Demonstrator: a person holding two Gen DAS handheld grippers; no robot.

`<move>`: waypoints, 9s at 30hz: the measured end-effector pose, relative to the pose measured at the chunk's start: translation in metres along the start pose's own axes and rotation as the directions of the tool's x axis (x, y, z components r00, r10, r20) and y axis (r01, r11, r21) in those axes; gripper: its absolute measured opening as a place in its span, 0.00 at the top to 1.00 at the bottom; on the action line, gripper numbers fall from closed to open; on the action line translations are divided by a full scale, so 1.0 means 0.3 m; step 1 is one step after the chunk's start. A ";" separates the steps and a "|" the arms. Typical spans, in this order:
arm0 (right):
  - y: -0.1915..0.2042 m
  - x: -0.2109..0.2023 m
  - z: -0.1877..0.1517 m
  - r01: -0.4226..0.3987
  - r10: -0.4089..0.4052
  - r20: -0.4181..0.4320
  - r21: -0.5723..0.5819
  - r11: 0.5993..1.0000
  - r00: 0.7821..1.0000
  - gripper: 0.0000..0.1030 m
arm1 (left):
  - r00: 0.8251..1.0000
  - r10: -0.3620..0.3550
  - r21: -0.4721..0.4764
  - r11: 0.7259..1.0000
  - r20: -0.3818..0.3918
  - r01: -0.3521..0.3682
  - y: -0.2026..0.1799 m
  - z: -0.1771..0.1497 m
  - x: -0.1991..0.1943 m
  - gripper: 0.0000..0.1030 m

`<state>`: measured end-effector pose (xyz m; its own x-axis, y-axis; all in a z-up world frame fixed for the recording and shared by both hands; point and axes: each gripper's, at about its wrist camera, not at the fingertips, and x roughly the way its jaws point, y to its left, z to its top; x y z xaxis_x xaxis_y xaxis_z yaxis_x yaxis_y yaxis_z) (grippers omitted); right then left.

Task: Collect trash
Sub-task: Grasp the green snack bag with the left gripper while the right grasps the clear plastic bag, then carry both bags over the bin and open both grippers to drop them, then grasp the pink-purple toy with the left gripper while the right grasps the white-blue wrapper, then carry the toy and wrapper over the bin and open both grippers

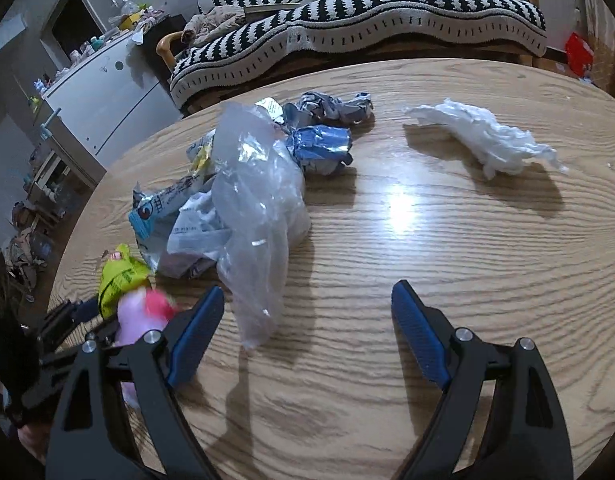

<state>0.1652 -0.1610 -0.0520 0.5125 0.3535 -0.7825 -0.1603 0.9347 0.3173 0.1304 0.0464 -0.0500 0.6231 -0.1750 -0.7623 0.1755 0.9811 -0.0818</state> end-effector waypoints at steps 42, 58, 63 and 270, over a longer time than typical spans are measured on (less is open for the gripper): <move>-0.811 -0.959 -0.459 0.414 -0.459 0.141 0.265 0.871 0.877 0.93 | 0.915 -0.404 0.325 0.866 0.004 0.380 -1.144 0.005 -0.110 0.56; -1.263 -1.250 -0.884 0.490 -0.568 -0.021 0.531 0.691 0.823 0.93 | 0.772 -0.582 0.480 0.617 -0.256 0.624 -1.856 -0.307 -0.089 0.55; -1.317 -1.282 -0.953 0.485 -0.561 -0.047 0.564 0.668 0.827 0.93 | 0.752 -0.577 0.486 0.582 -0.318 0.652 -1.975 -0.370 -0.034 0.55; -1.377 -1.370 -0.973 0.493 -0.632 -0.011 0.638 0.592 0.775 0.27 | 0.708 -0.589 0.475 0.530 -0.390 0.703 -2.056 -0.413 -0.060 0.36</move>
<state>-0.2256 -0.6815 -0.0179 0.4888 -0.3165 -0.8130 0.6954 0.7040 0.1441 -0.0834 -0.5453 -0.0654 0.0401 -0.6693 -0.7420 0.8929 0.3573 -0.2741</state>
